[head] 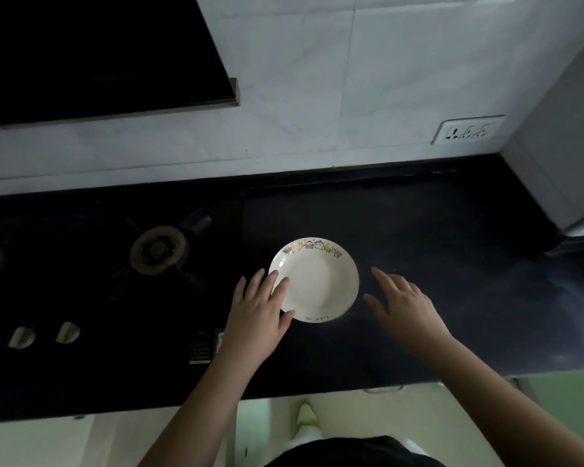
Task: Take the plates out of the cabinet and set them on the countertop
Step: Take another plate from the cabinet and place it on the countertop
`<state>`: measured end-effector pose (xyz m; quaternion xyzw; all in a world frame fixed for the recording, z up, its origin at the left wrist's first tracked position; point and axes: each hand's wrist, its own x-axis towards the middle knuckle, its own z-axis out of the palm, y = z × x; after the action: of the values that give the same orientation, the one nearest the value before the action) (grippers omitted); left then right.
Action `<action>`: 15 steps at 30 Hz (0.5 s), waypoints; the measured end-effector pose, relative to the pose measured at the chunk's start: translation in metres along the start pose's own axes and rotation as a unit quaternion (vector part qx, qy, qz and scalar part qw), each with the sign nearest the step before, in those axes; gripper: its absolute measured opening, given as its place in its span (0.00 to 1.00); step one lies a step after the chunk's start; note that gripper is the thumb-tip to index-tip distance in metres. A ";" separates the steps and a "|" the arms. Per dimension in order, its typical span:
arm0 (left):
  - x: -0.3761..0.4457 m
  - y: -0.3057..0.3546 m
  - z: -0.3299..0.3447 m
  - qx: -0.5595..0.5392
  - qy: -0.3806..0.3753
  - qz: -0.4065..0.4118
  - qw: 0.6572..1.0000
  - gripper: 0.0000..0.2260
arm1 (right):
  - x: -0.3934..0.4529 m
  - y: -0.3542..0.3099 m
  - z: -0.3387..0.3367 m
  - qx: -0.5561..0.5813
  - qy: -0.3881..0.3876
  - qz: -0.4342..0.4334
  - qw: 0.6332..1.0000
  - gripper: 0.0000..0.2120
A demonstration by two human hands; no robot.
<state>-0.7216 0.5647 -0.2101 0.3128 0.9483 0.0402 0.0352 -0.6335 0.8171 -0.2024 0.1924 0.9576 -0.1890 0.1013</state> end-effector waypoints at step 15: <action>-0.091 0.133 -0.004 -0.003 0.021 -0.006 1.000 0.30 | -0.141 0.107 -0.012 -0.093 0.056 -0.094 0.990 0.29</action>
<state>-0.5708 0.6167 -0.1889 0.3063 0.9505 0.0495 0.0167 -0.4636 0.8667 -0.1887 0.1016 0.9889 -0.0973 0.0470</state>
